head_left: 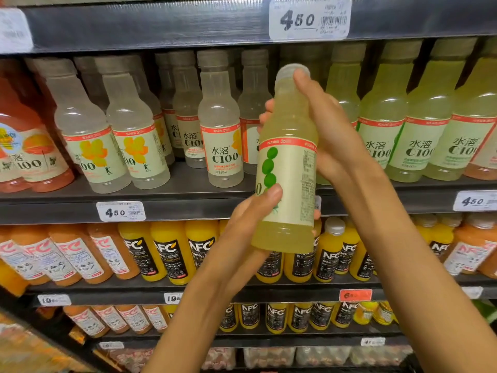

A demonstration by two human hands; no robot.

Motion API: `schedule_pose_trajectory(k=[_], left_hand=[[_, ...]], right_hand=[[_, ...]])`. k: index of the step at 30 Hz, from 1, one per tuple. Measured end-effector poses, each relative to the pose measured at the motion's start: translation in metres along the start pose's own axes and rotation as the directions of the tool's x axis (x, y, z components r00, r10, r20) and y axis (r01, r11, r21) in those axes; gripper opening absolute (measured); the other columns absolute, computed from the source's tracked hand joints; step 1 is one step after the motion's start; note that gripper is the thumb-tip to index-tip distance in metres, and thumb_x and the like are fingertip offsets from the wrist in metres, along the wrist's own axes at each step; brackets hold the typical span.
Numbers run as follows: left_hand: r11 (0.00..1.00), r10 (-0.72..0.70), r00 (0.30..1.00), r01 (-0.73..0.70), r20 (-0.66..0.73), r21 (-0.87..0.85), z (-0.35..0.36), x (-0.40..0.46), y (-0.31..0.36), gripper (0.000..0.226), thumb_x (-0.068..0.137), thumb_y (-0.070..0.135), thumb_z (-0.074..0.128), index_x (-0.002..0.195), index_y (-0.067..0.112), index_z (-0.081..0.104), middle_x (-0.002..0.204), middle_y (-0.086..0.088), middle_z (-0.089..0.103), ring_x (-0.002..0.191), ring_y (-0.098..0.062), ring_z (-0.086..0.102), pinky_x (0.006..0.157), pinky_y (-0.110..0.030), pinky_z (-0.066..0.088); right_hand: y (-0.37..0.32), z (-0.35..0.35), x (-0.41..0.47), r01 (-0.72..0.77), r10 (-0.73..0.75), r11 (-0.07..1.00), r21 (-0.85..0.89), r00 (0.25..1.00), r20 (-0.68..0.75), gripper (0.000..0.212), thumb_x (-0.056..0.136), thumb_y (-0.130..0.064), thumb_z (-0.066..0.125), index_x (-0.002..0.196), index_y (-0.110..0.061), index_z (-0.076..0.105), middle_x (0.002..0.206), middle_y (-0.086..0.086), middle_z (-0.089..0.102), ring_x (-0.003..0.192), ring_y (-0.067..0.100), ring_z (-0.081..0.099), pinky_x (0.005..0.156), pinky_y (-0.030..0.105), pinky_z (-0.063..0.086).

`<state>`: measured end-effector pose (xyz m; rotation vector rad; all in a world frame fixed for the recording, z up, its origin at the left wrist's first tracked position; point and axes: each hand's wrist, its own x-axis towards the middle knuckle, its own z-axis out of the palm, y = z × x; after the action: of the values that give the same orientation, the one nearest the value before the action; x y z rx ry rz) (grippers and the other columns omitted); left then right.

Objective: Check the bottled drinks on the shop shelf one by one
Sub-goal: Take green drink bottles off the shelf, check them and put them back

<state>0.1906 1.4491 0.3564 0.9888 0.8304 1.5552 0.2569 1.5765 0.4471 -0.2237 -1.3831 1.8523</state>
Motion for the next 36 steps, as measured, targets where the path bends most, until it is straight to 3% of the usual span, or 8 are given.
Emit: schedule_pose_trajectory(k=[3, 8, 12, 21, 26, 30, 33, 36], left_hand=[[0.970, 0.036, 0.993, -0.006, -0.117, 0.241, -0.004, 0.001, -0.004, 0.062, 0.066, 0.052, 0.078, 0.118, 0.023, 0.062, 0.113, -0.007, 0.071, 0.104, -0.021, 0.067, 0.087, -0.037, 0.056], [0.909, 0.215, 0.962, -0.134, -0.167, 0.394, -0.007, 0.005, -0.012, 0.051, 0.066, 0.037, 0.075, 0.114, 0.028, 0.058, 0.104, 0.008, 0.073, 0.094, -0.007, 0.069, 0.071, -0.015, 0.053], [0.820, 0.350, 0.922, -0.216, -0.167, 0.529, -0.010, 0.013, -0.019, 0.056, 0.066, 0.014, 0.081, 0.111, 0.034, 0.054, 0.100, 0.012, 0.071, 0.090, -0.006, 0.069, 0.069, -0.015, 0.054], [0.695, 0.435, 0.892, -0.249, -0.119, 0.674, -0.013, 0.021, -0.021, 0.069, 0.061, 0.027, 0.086, 0.118, 0.037, 0.048, 0.107, 0.016, 0.065, 0.101, -0.006, 0.064, 0.078, -0.018, 0.053], [0.814, 0.179, 0.983, -0.170, 0.037, 0.556, -0.015, 0.012, -0.010, 0.063, 0.054, 0.037, 0.088, 0.106, 0.053, 0.055, 0.105, 0.017, 0.070, 0.097, -0.003, 0.067, 0.073, -0.014, 0.053], [0.910, 0.027, 0.996, -0.062, 0.090, 0.411, -0.014, 0.007, -0.010, 0.083, 0.049, 0.059, 0.084, 0.119, 0.027, 0.052, 0.107, 0.008, 0.073, 0.100, -0.013, 0.069, 0.080, -0.023, 0.054], [0.896, 0.072, 0.997, -0.057, -0.016, 0.440, -0.010, 0.007, -0.018, 0.075, 0.047, 0.066, 0.082, 0.111, 0.031, 0.061, 0.102, 0.002, 0.074, 0.095, -0.016, 0.071, 0.078, -0.029, 0.056], [0.824, 0.248, 0.953, -0.114, -0.172, 0.554, -0.005, 0.011, -0.017, 0.054, 0.055, 0.051, 0.078, 0.105, 0.038, 0.061, 0.096, 0.012, 0.072, 0.086, -0.004, 0.069, 0.065, -0.015, 0.053]], right_hand=[[0.000, -0.001, -0.002, 0.077, -0.074, 0.994, -0.079, 0.996, 0.041, 0.031, 0.100, -0.031, 0.046, 0.114, -0.005, 0.054, 0.083, 0.007, 0.072, 0.078, 0.021, 0.072, 0.063, 0.029, 0.057], [0.003, -0.009, -0.012, 0.092, -0.058, 0.970, -0.225, 0.987, 0.151, 0.027, 0.098, -0.038, 0.047, 0.114, -0.017, 0.055, 0.094, 0.006, 0.071, 0.095, 0.024, 0.069, 0.078, 0.032, 0.057], [0.006, -0.004, -0.024, 0.257, -0.202, 0.942, -0.218, 0.948, 0.245, 0.022, 0.087, -0.021, 0.062, 0.107, -0.014, 0.055, 0.075, -0.003, 0.067, 0.079, 0.018, 0.068, 0.070, 0.028, 0.054], [0.005, -0.010, -0.036, 0.500, -0.328, 0.840, -0.212, 0.778, 0.536, 0.026, 0.076, -0.015, 0.062, 0.099, -0.013, 0.052, 0.079, 0.002, 0.062, 0.080, 0.024, 0.062, 0.078, 0.037, 0.048], [0.005, -0.014, -0.032, 0.347, -0.299, 0.938, -0.026, 0.843, 0.447, 0.022, 0.075, -0.016, 0.055, 0.097, -0.012, 0.055, 0.070, -0.001, 0.061, 0.069, 0.018, 0.060, 0.071, 0.033, 0.050], [0.007, -0.015, -0.026, 0.183, -0.233, 0.970, 0.157, 0.881, 0.412, 0.030, 0.073, -0.022, 0.067, 0.101, -0.014, 0.059, 0.070, 0.000, 0.063, 0.067, 0.016, 0.062, 0.069, 0.035, 0.049], [0.010, -0.014, -0.021, 0.142, -0.166, 0.984, 0.103, 0.945, 0.282, 0.027, 0.075, -0.029, 0.070, 0.094, -0.011, 0.066, 0.081, 0.004, 0.067, 0.078, 0.017, 0.066, 0.075, 0.033, 0.053], [0.011, -0.020, -0.017, 0.177, -0.158, 0.974, -0.139, 0.978, 0.138, 0.034, 0.086, -0.026, 0.057, 0.114, -0.007, 0.053, 0.087, 0.005, 0.068, 0.088, 0.019, 0.068, 0.076, 0.033, 0.056]])
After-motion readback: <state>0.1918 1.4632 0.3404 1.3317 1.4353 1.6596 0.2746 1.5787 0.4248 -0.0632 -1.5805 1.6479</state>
